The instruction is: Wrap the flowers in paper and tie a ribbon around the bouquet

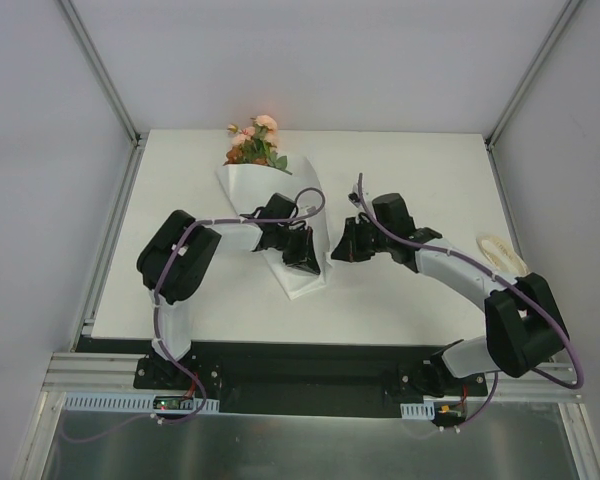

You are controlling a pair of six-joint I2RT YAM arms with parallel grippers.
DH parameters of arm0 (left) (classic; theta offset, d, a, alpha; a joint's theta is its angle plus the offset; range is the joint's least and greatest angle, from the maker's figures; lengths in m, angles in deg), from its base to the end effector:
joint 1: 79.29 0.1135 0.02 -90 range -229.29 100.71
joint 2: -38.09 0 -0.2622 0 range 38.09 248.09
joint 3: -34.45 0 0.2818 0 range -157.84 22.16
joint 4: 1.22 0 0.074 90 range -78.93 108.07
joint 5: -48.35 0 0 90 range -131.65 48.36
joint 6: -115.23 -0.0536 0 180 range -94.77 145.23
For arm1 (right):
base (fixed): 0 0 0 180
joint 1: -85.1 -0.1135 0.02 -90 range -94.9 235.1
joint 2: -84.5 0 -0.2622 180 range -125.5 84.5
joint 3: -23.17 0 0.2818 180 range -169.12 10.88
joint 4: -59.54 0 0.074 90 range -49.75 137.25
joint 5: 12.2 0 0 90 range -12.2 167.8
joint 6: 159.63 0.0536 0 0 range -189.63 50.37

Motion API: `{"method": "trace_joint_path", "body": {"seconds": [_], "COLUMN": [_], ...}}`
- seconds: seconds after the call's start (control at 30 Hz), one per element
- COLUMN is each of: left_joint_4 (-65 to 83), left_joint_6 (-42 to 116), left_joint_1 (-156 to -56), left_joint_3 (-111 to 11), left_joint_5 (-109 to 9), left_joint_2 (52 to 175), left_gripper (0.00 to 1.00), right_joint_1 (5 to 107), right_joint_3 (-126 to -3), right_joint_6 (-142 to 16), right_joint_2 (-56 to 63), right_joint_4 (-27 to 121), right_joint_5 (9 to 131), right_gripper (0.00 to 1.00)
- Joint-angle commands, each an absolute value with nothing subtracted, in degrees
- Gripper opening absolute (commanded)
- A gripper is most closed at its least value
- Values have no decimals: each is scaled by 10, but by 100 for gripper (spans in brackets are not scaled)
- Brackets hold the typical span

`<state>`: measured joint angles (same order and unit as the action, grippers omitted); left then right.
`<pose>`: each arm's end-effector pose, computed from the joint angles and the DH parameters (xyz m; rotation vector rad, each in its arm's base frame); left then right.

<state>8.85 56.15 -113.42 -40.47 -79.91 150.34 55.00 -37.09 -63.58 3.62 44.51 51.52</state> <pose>0.3306 -0.2642 0.0998 0.4185 2.5538 -1.2876 0.2834 0.1917 0.2020 -0.7270 2.1285 0.8513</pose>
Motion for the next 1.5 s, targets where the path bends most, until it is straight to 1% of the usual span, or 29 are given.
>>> {"method": "trace_joint_path", "body": {"seconds": [0.0,0.17,0.33,0.43,0.47,0.67,0.77,0.83,0.97,1.07,1.2,1.47], "left_joint_4": [95,93,86,73,62,-46,-90,-114,-148,-191,-221,-252], "left_joint_6": [562,572,568,566,568,628,669,696,719,745,766,777], "left_joint_1": [-1130,-1112,-1091,-1078,-1072,-1053,-1009,-964,-911,-909,-909,-910], "left_joint_3": [-394,-376,-317,-274,-264,-167,-117,-76,-40,-27,-4,20], "left_joint_5": [-790,-803,-799,-779,-772,-763,-765,-773,-814,-830,-816,-807], "left_joint_2": [1446,1420,1349,1322,1321,1295,1263,1250,1266,1280,1279,1294], "left_gripper": [5,5,7,6,3,1,1,4,5,4,3,1], "right_joint_1": [550,549,540,529,524,493,475,463,449,442,437,431], "right_joint_3": [-406,-417,-433,-448,-452,-497,-529,-549,-604,-633,-673,-702], "right_joint_6": [-671,-677,-680,-678,-672,-653,-655,-666,-683,-680,-672,-614], "right_joint_2": [26,21,7,-6,-9,-64,-94,-130,-189,-224,-269,-322], "right_joint_4": [410,398,391,385,385,382,376,359,327,314,293,305], "right_joint_5": [507,513,507,509,509,490,475,462,438,430,402,422], "right_gripper": [1,1,1,1,1,1,1,1,1,1,1,1]}}
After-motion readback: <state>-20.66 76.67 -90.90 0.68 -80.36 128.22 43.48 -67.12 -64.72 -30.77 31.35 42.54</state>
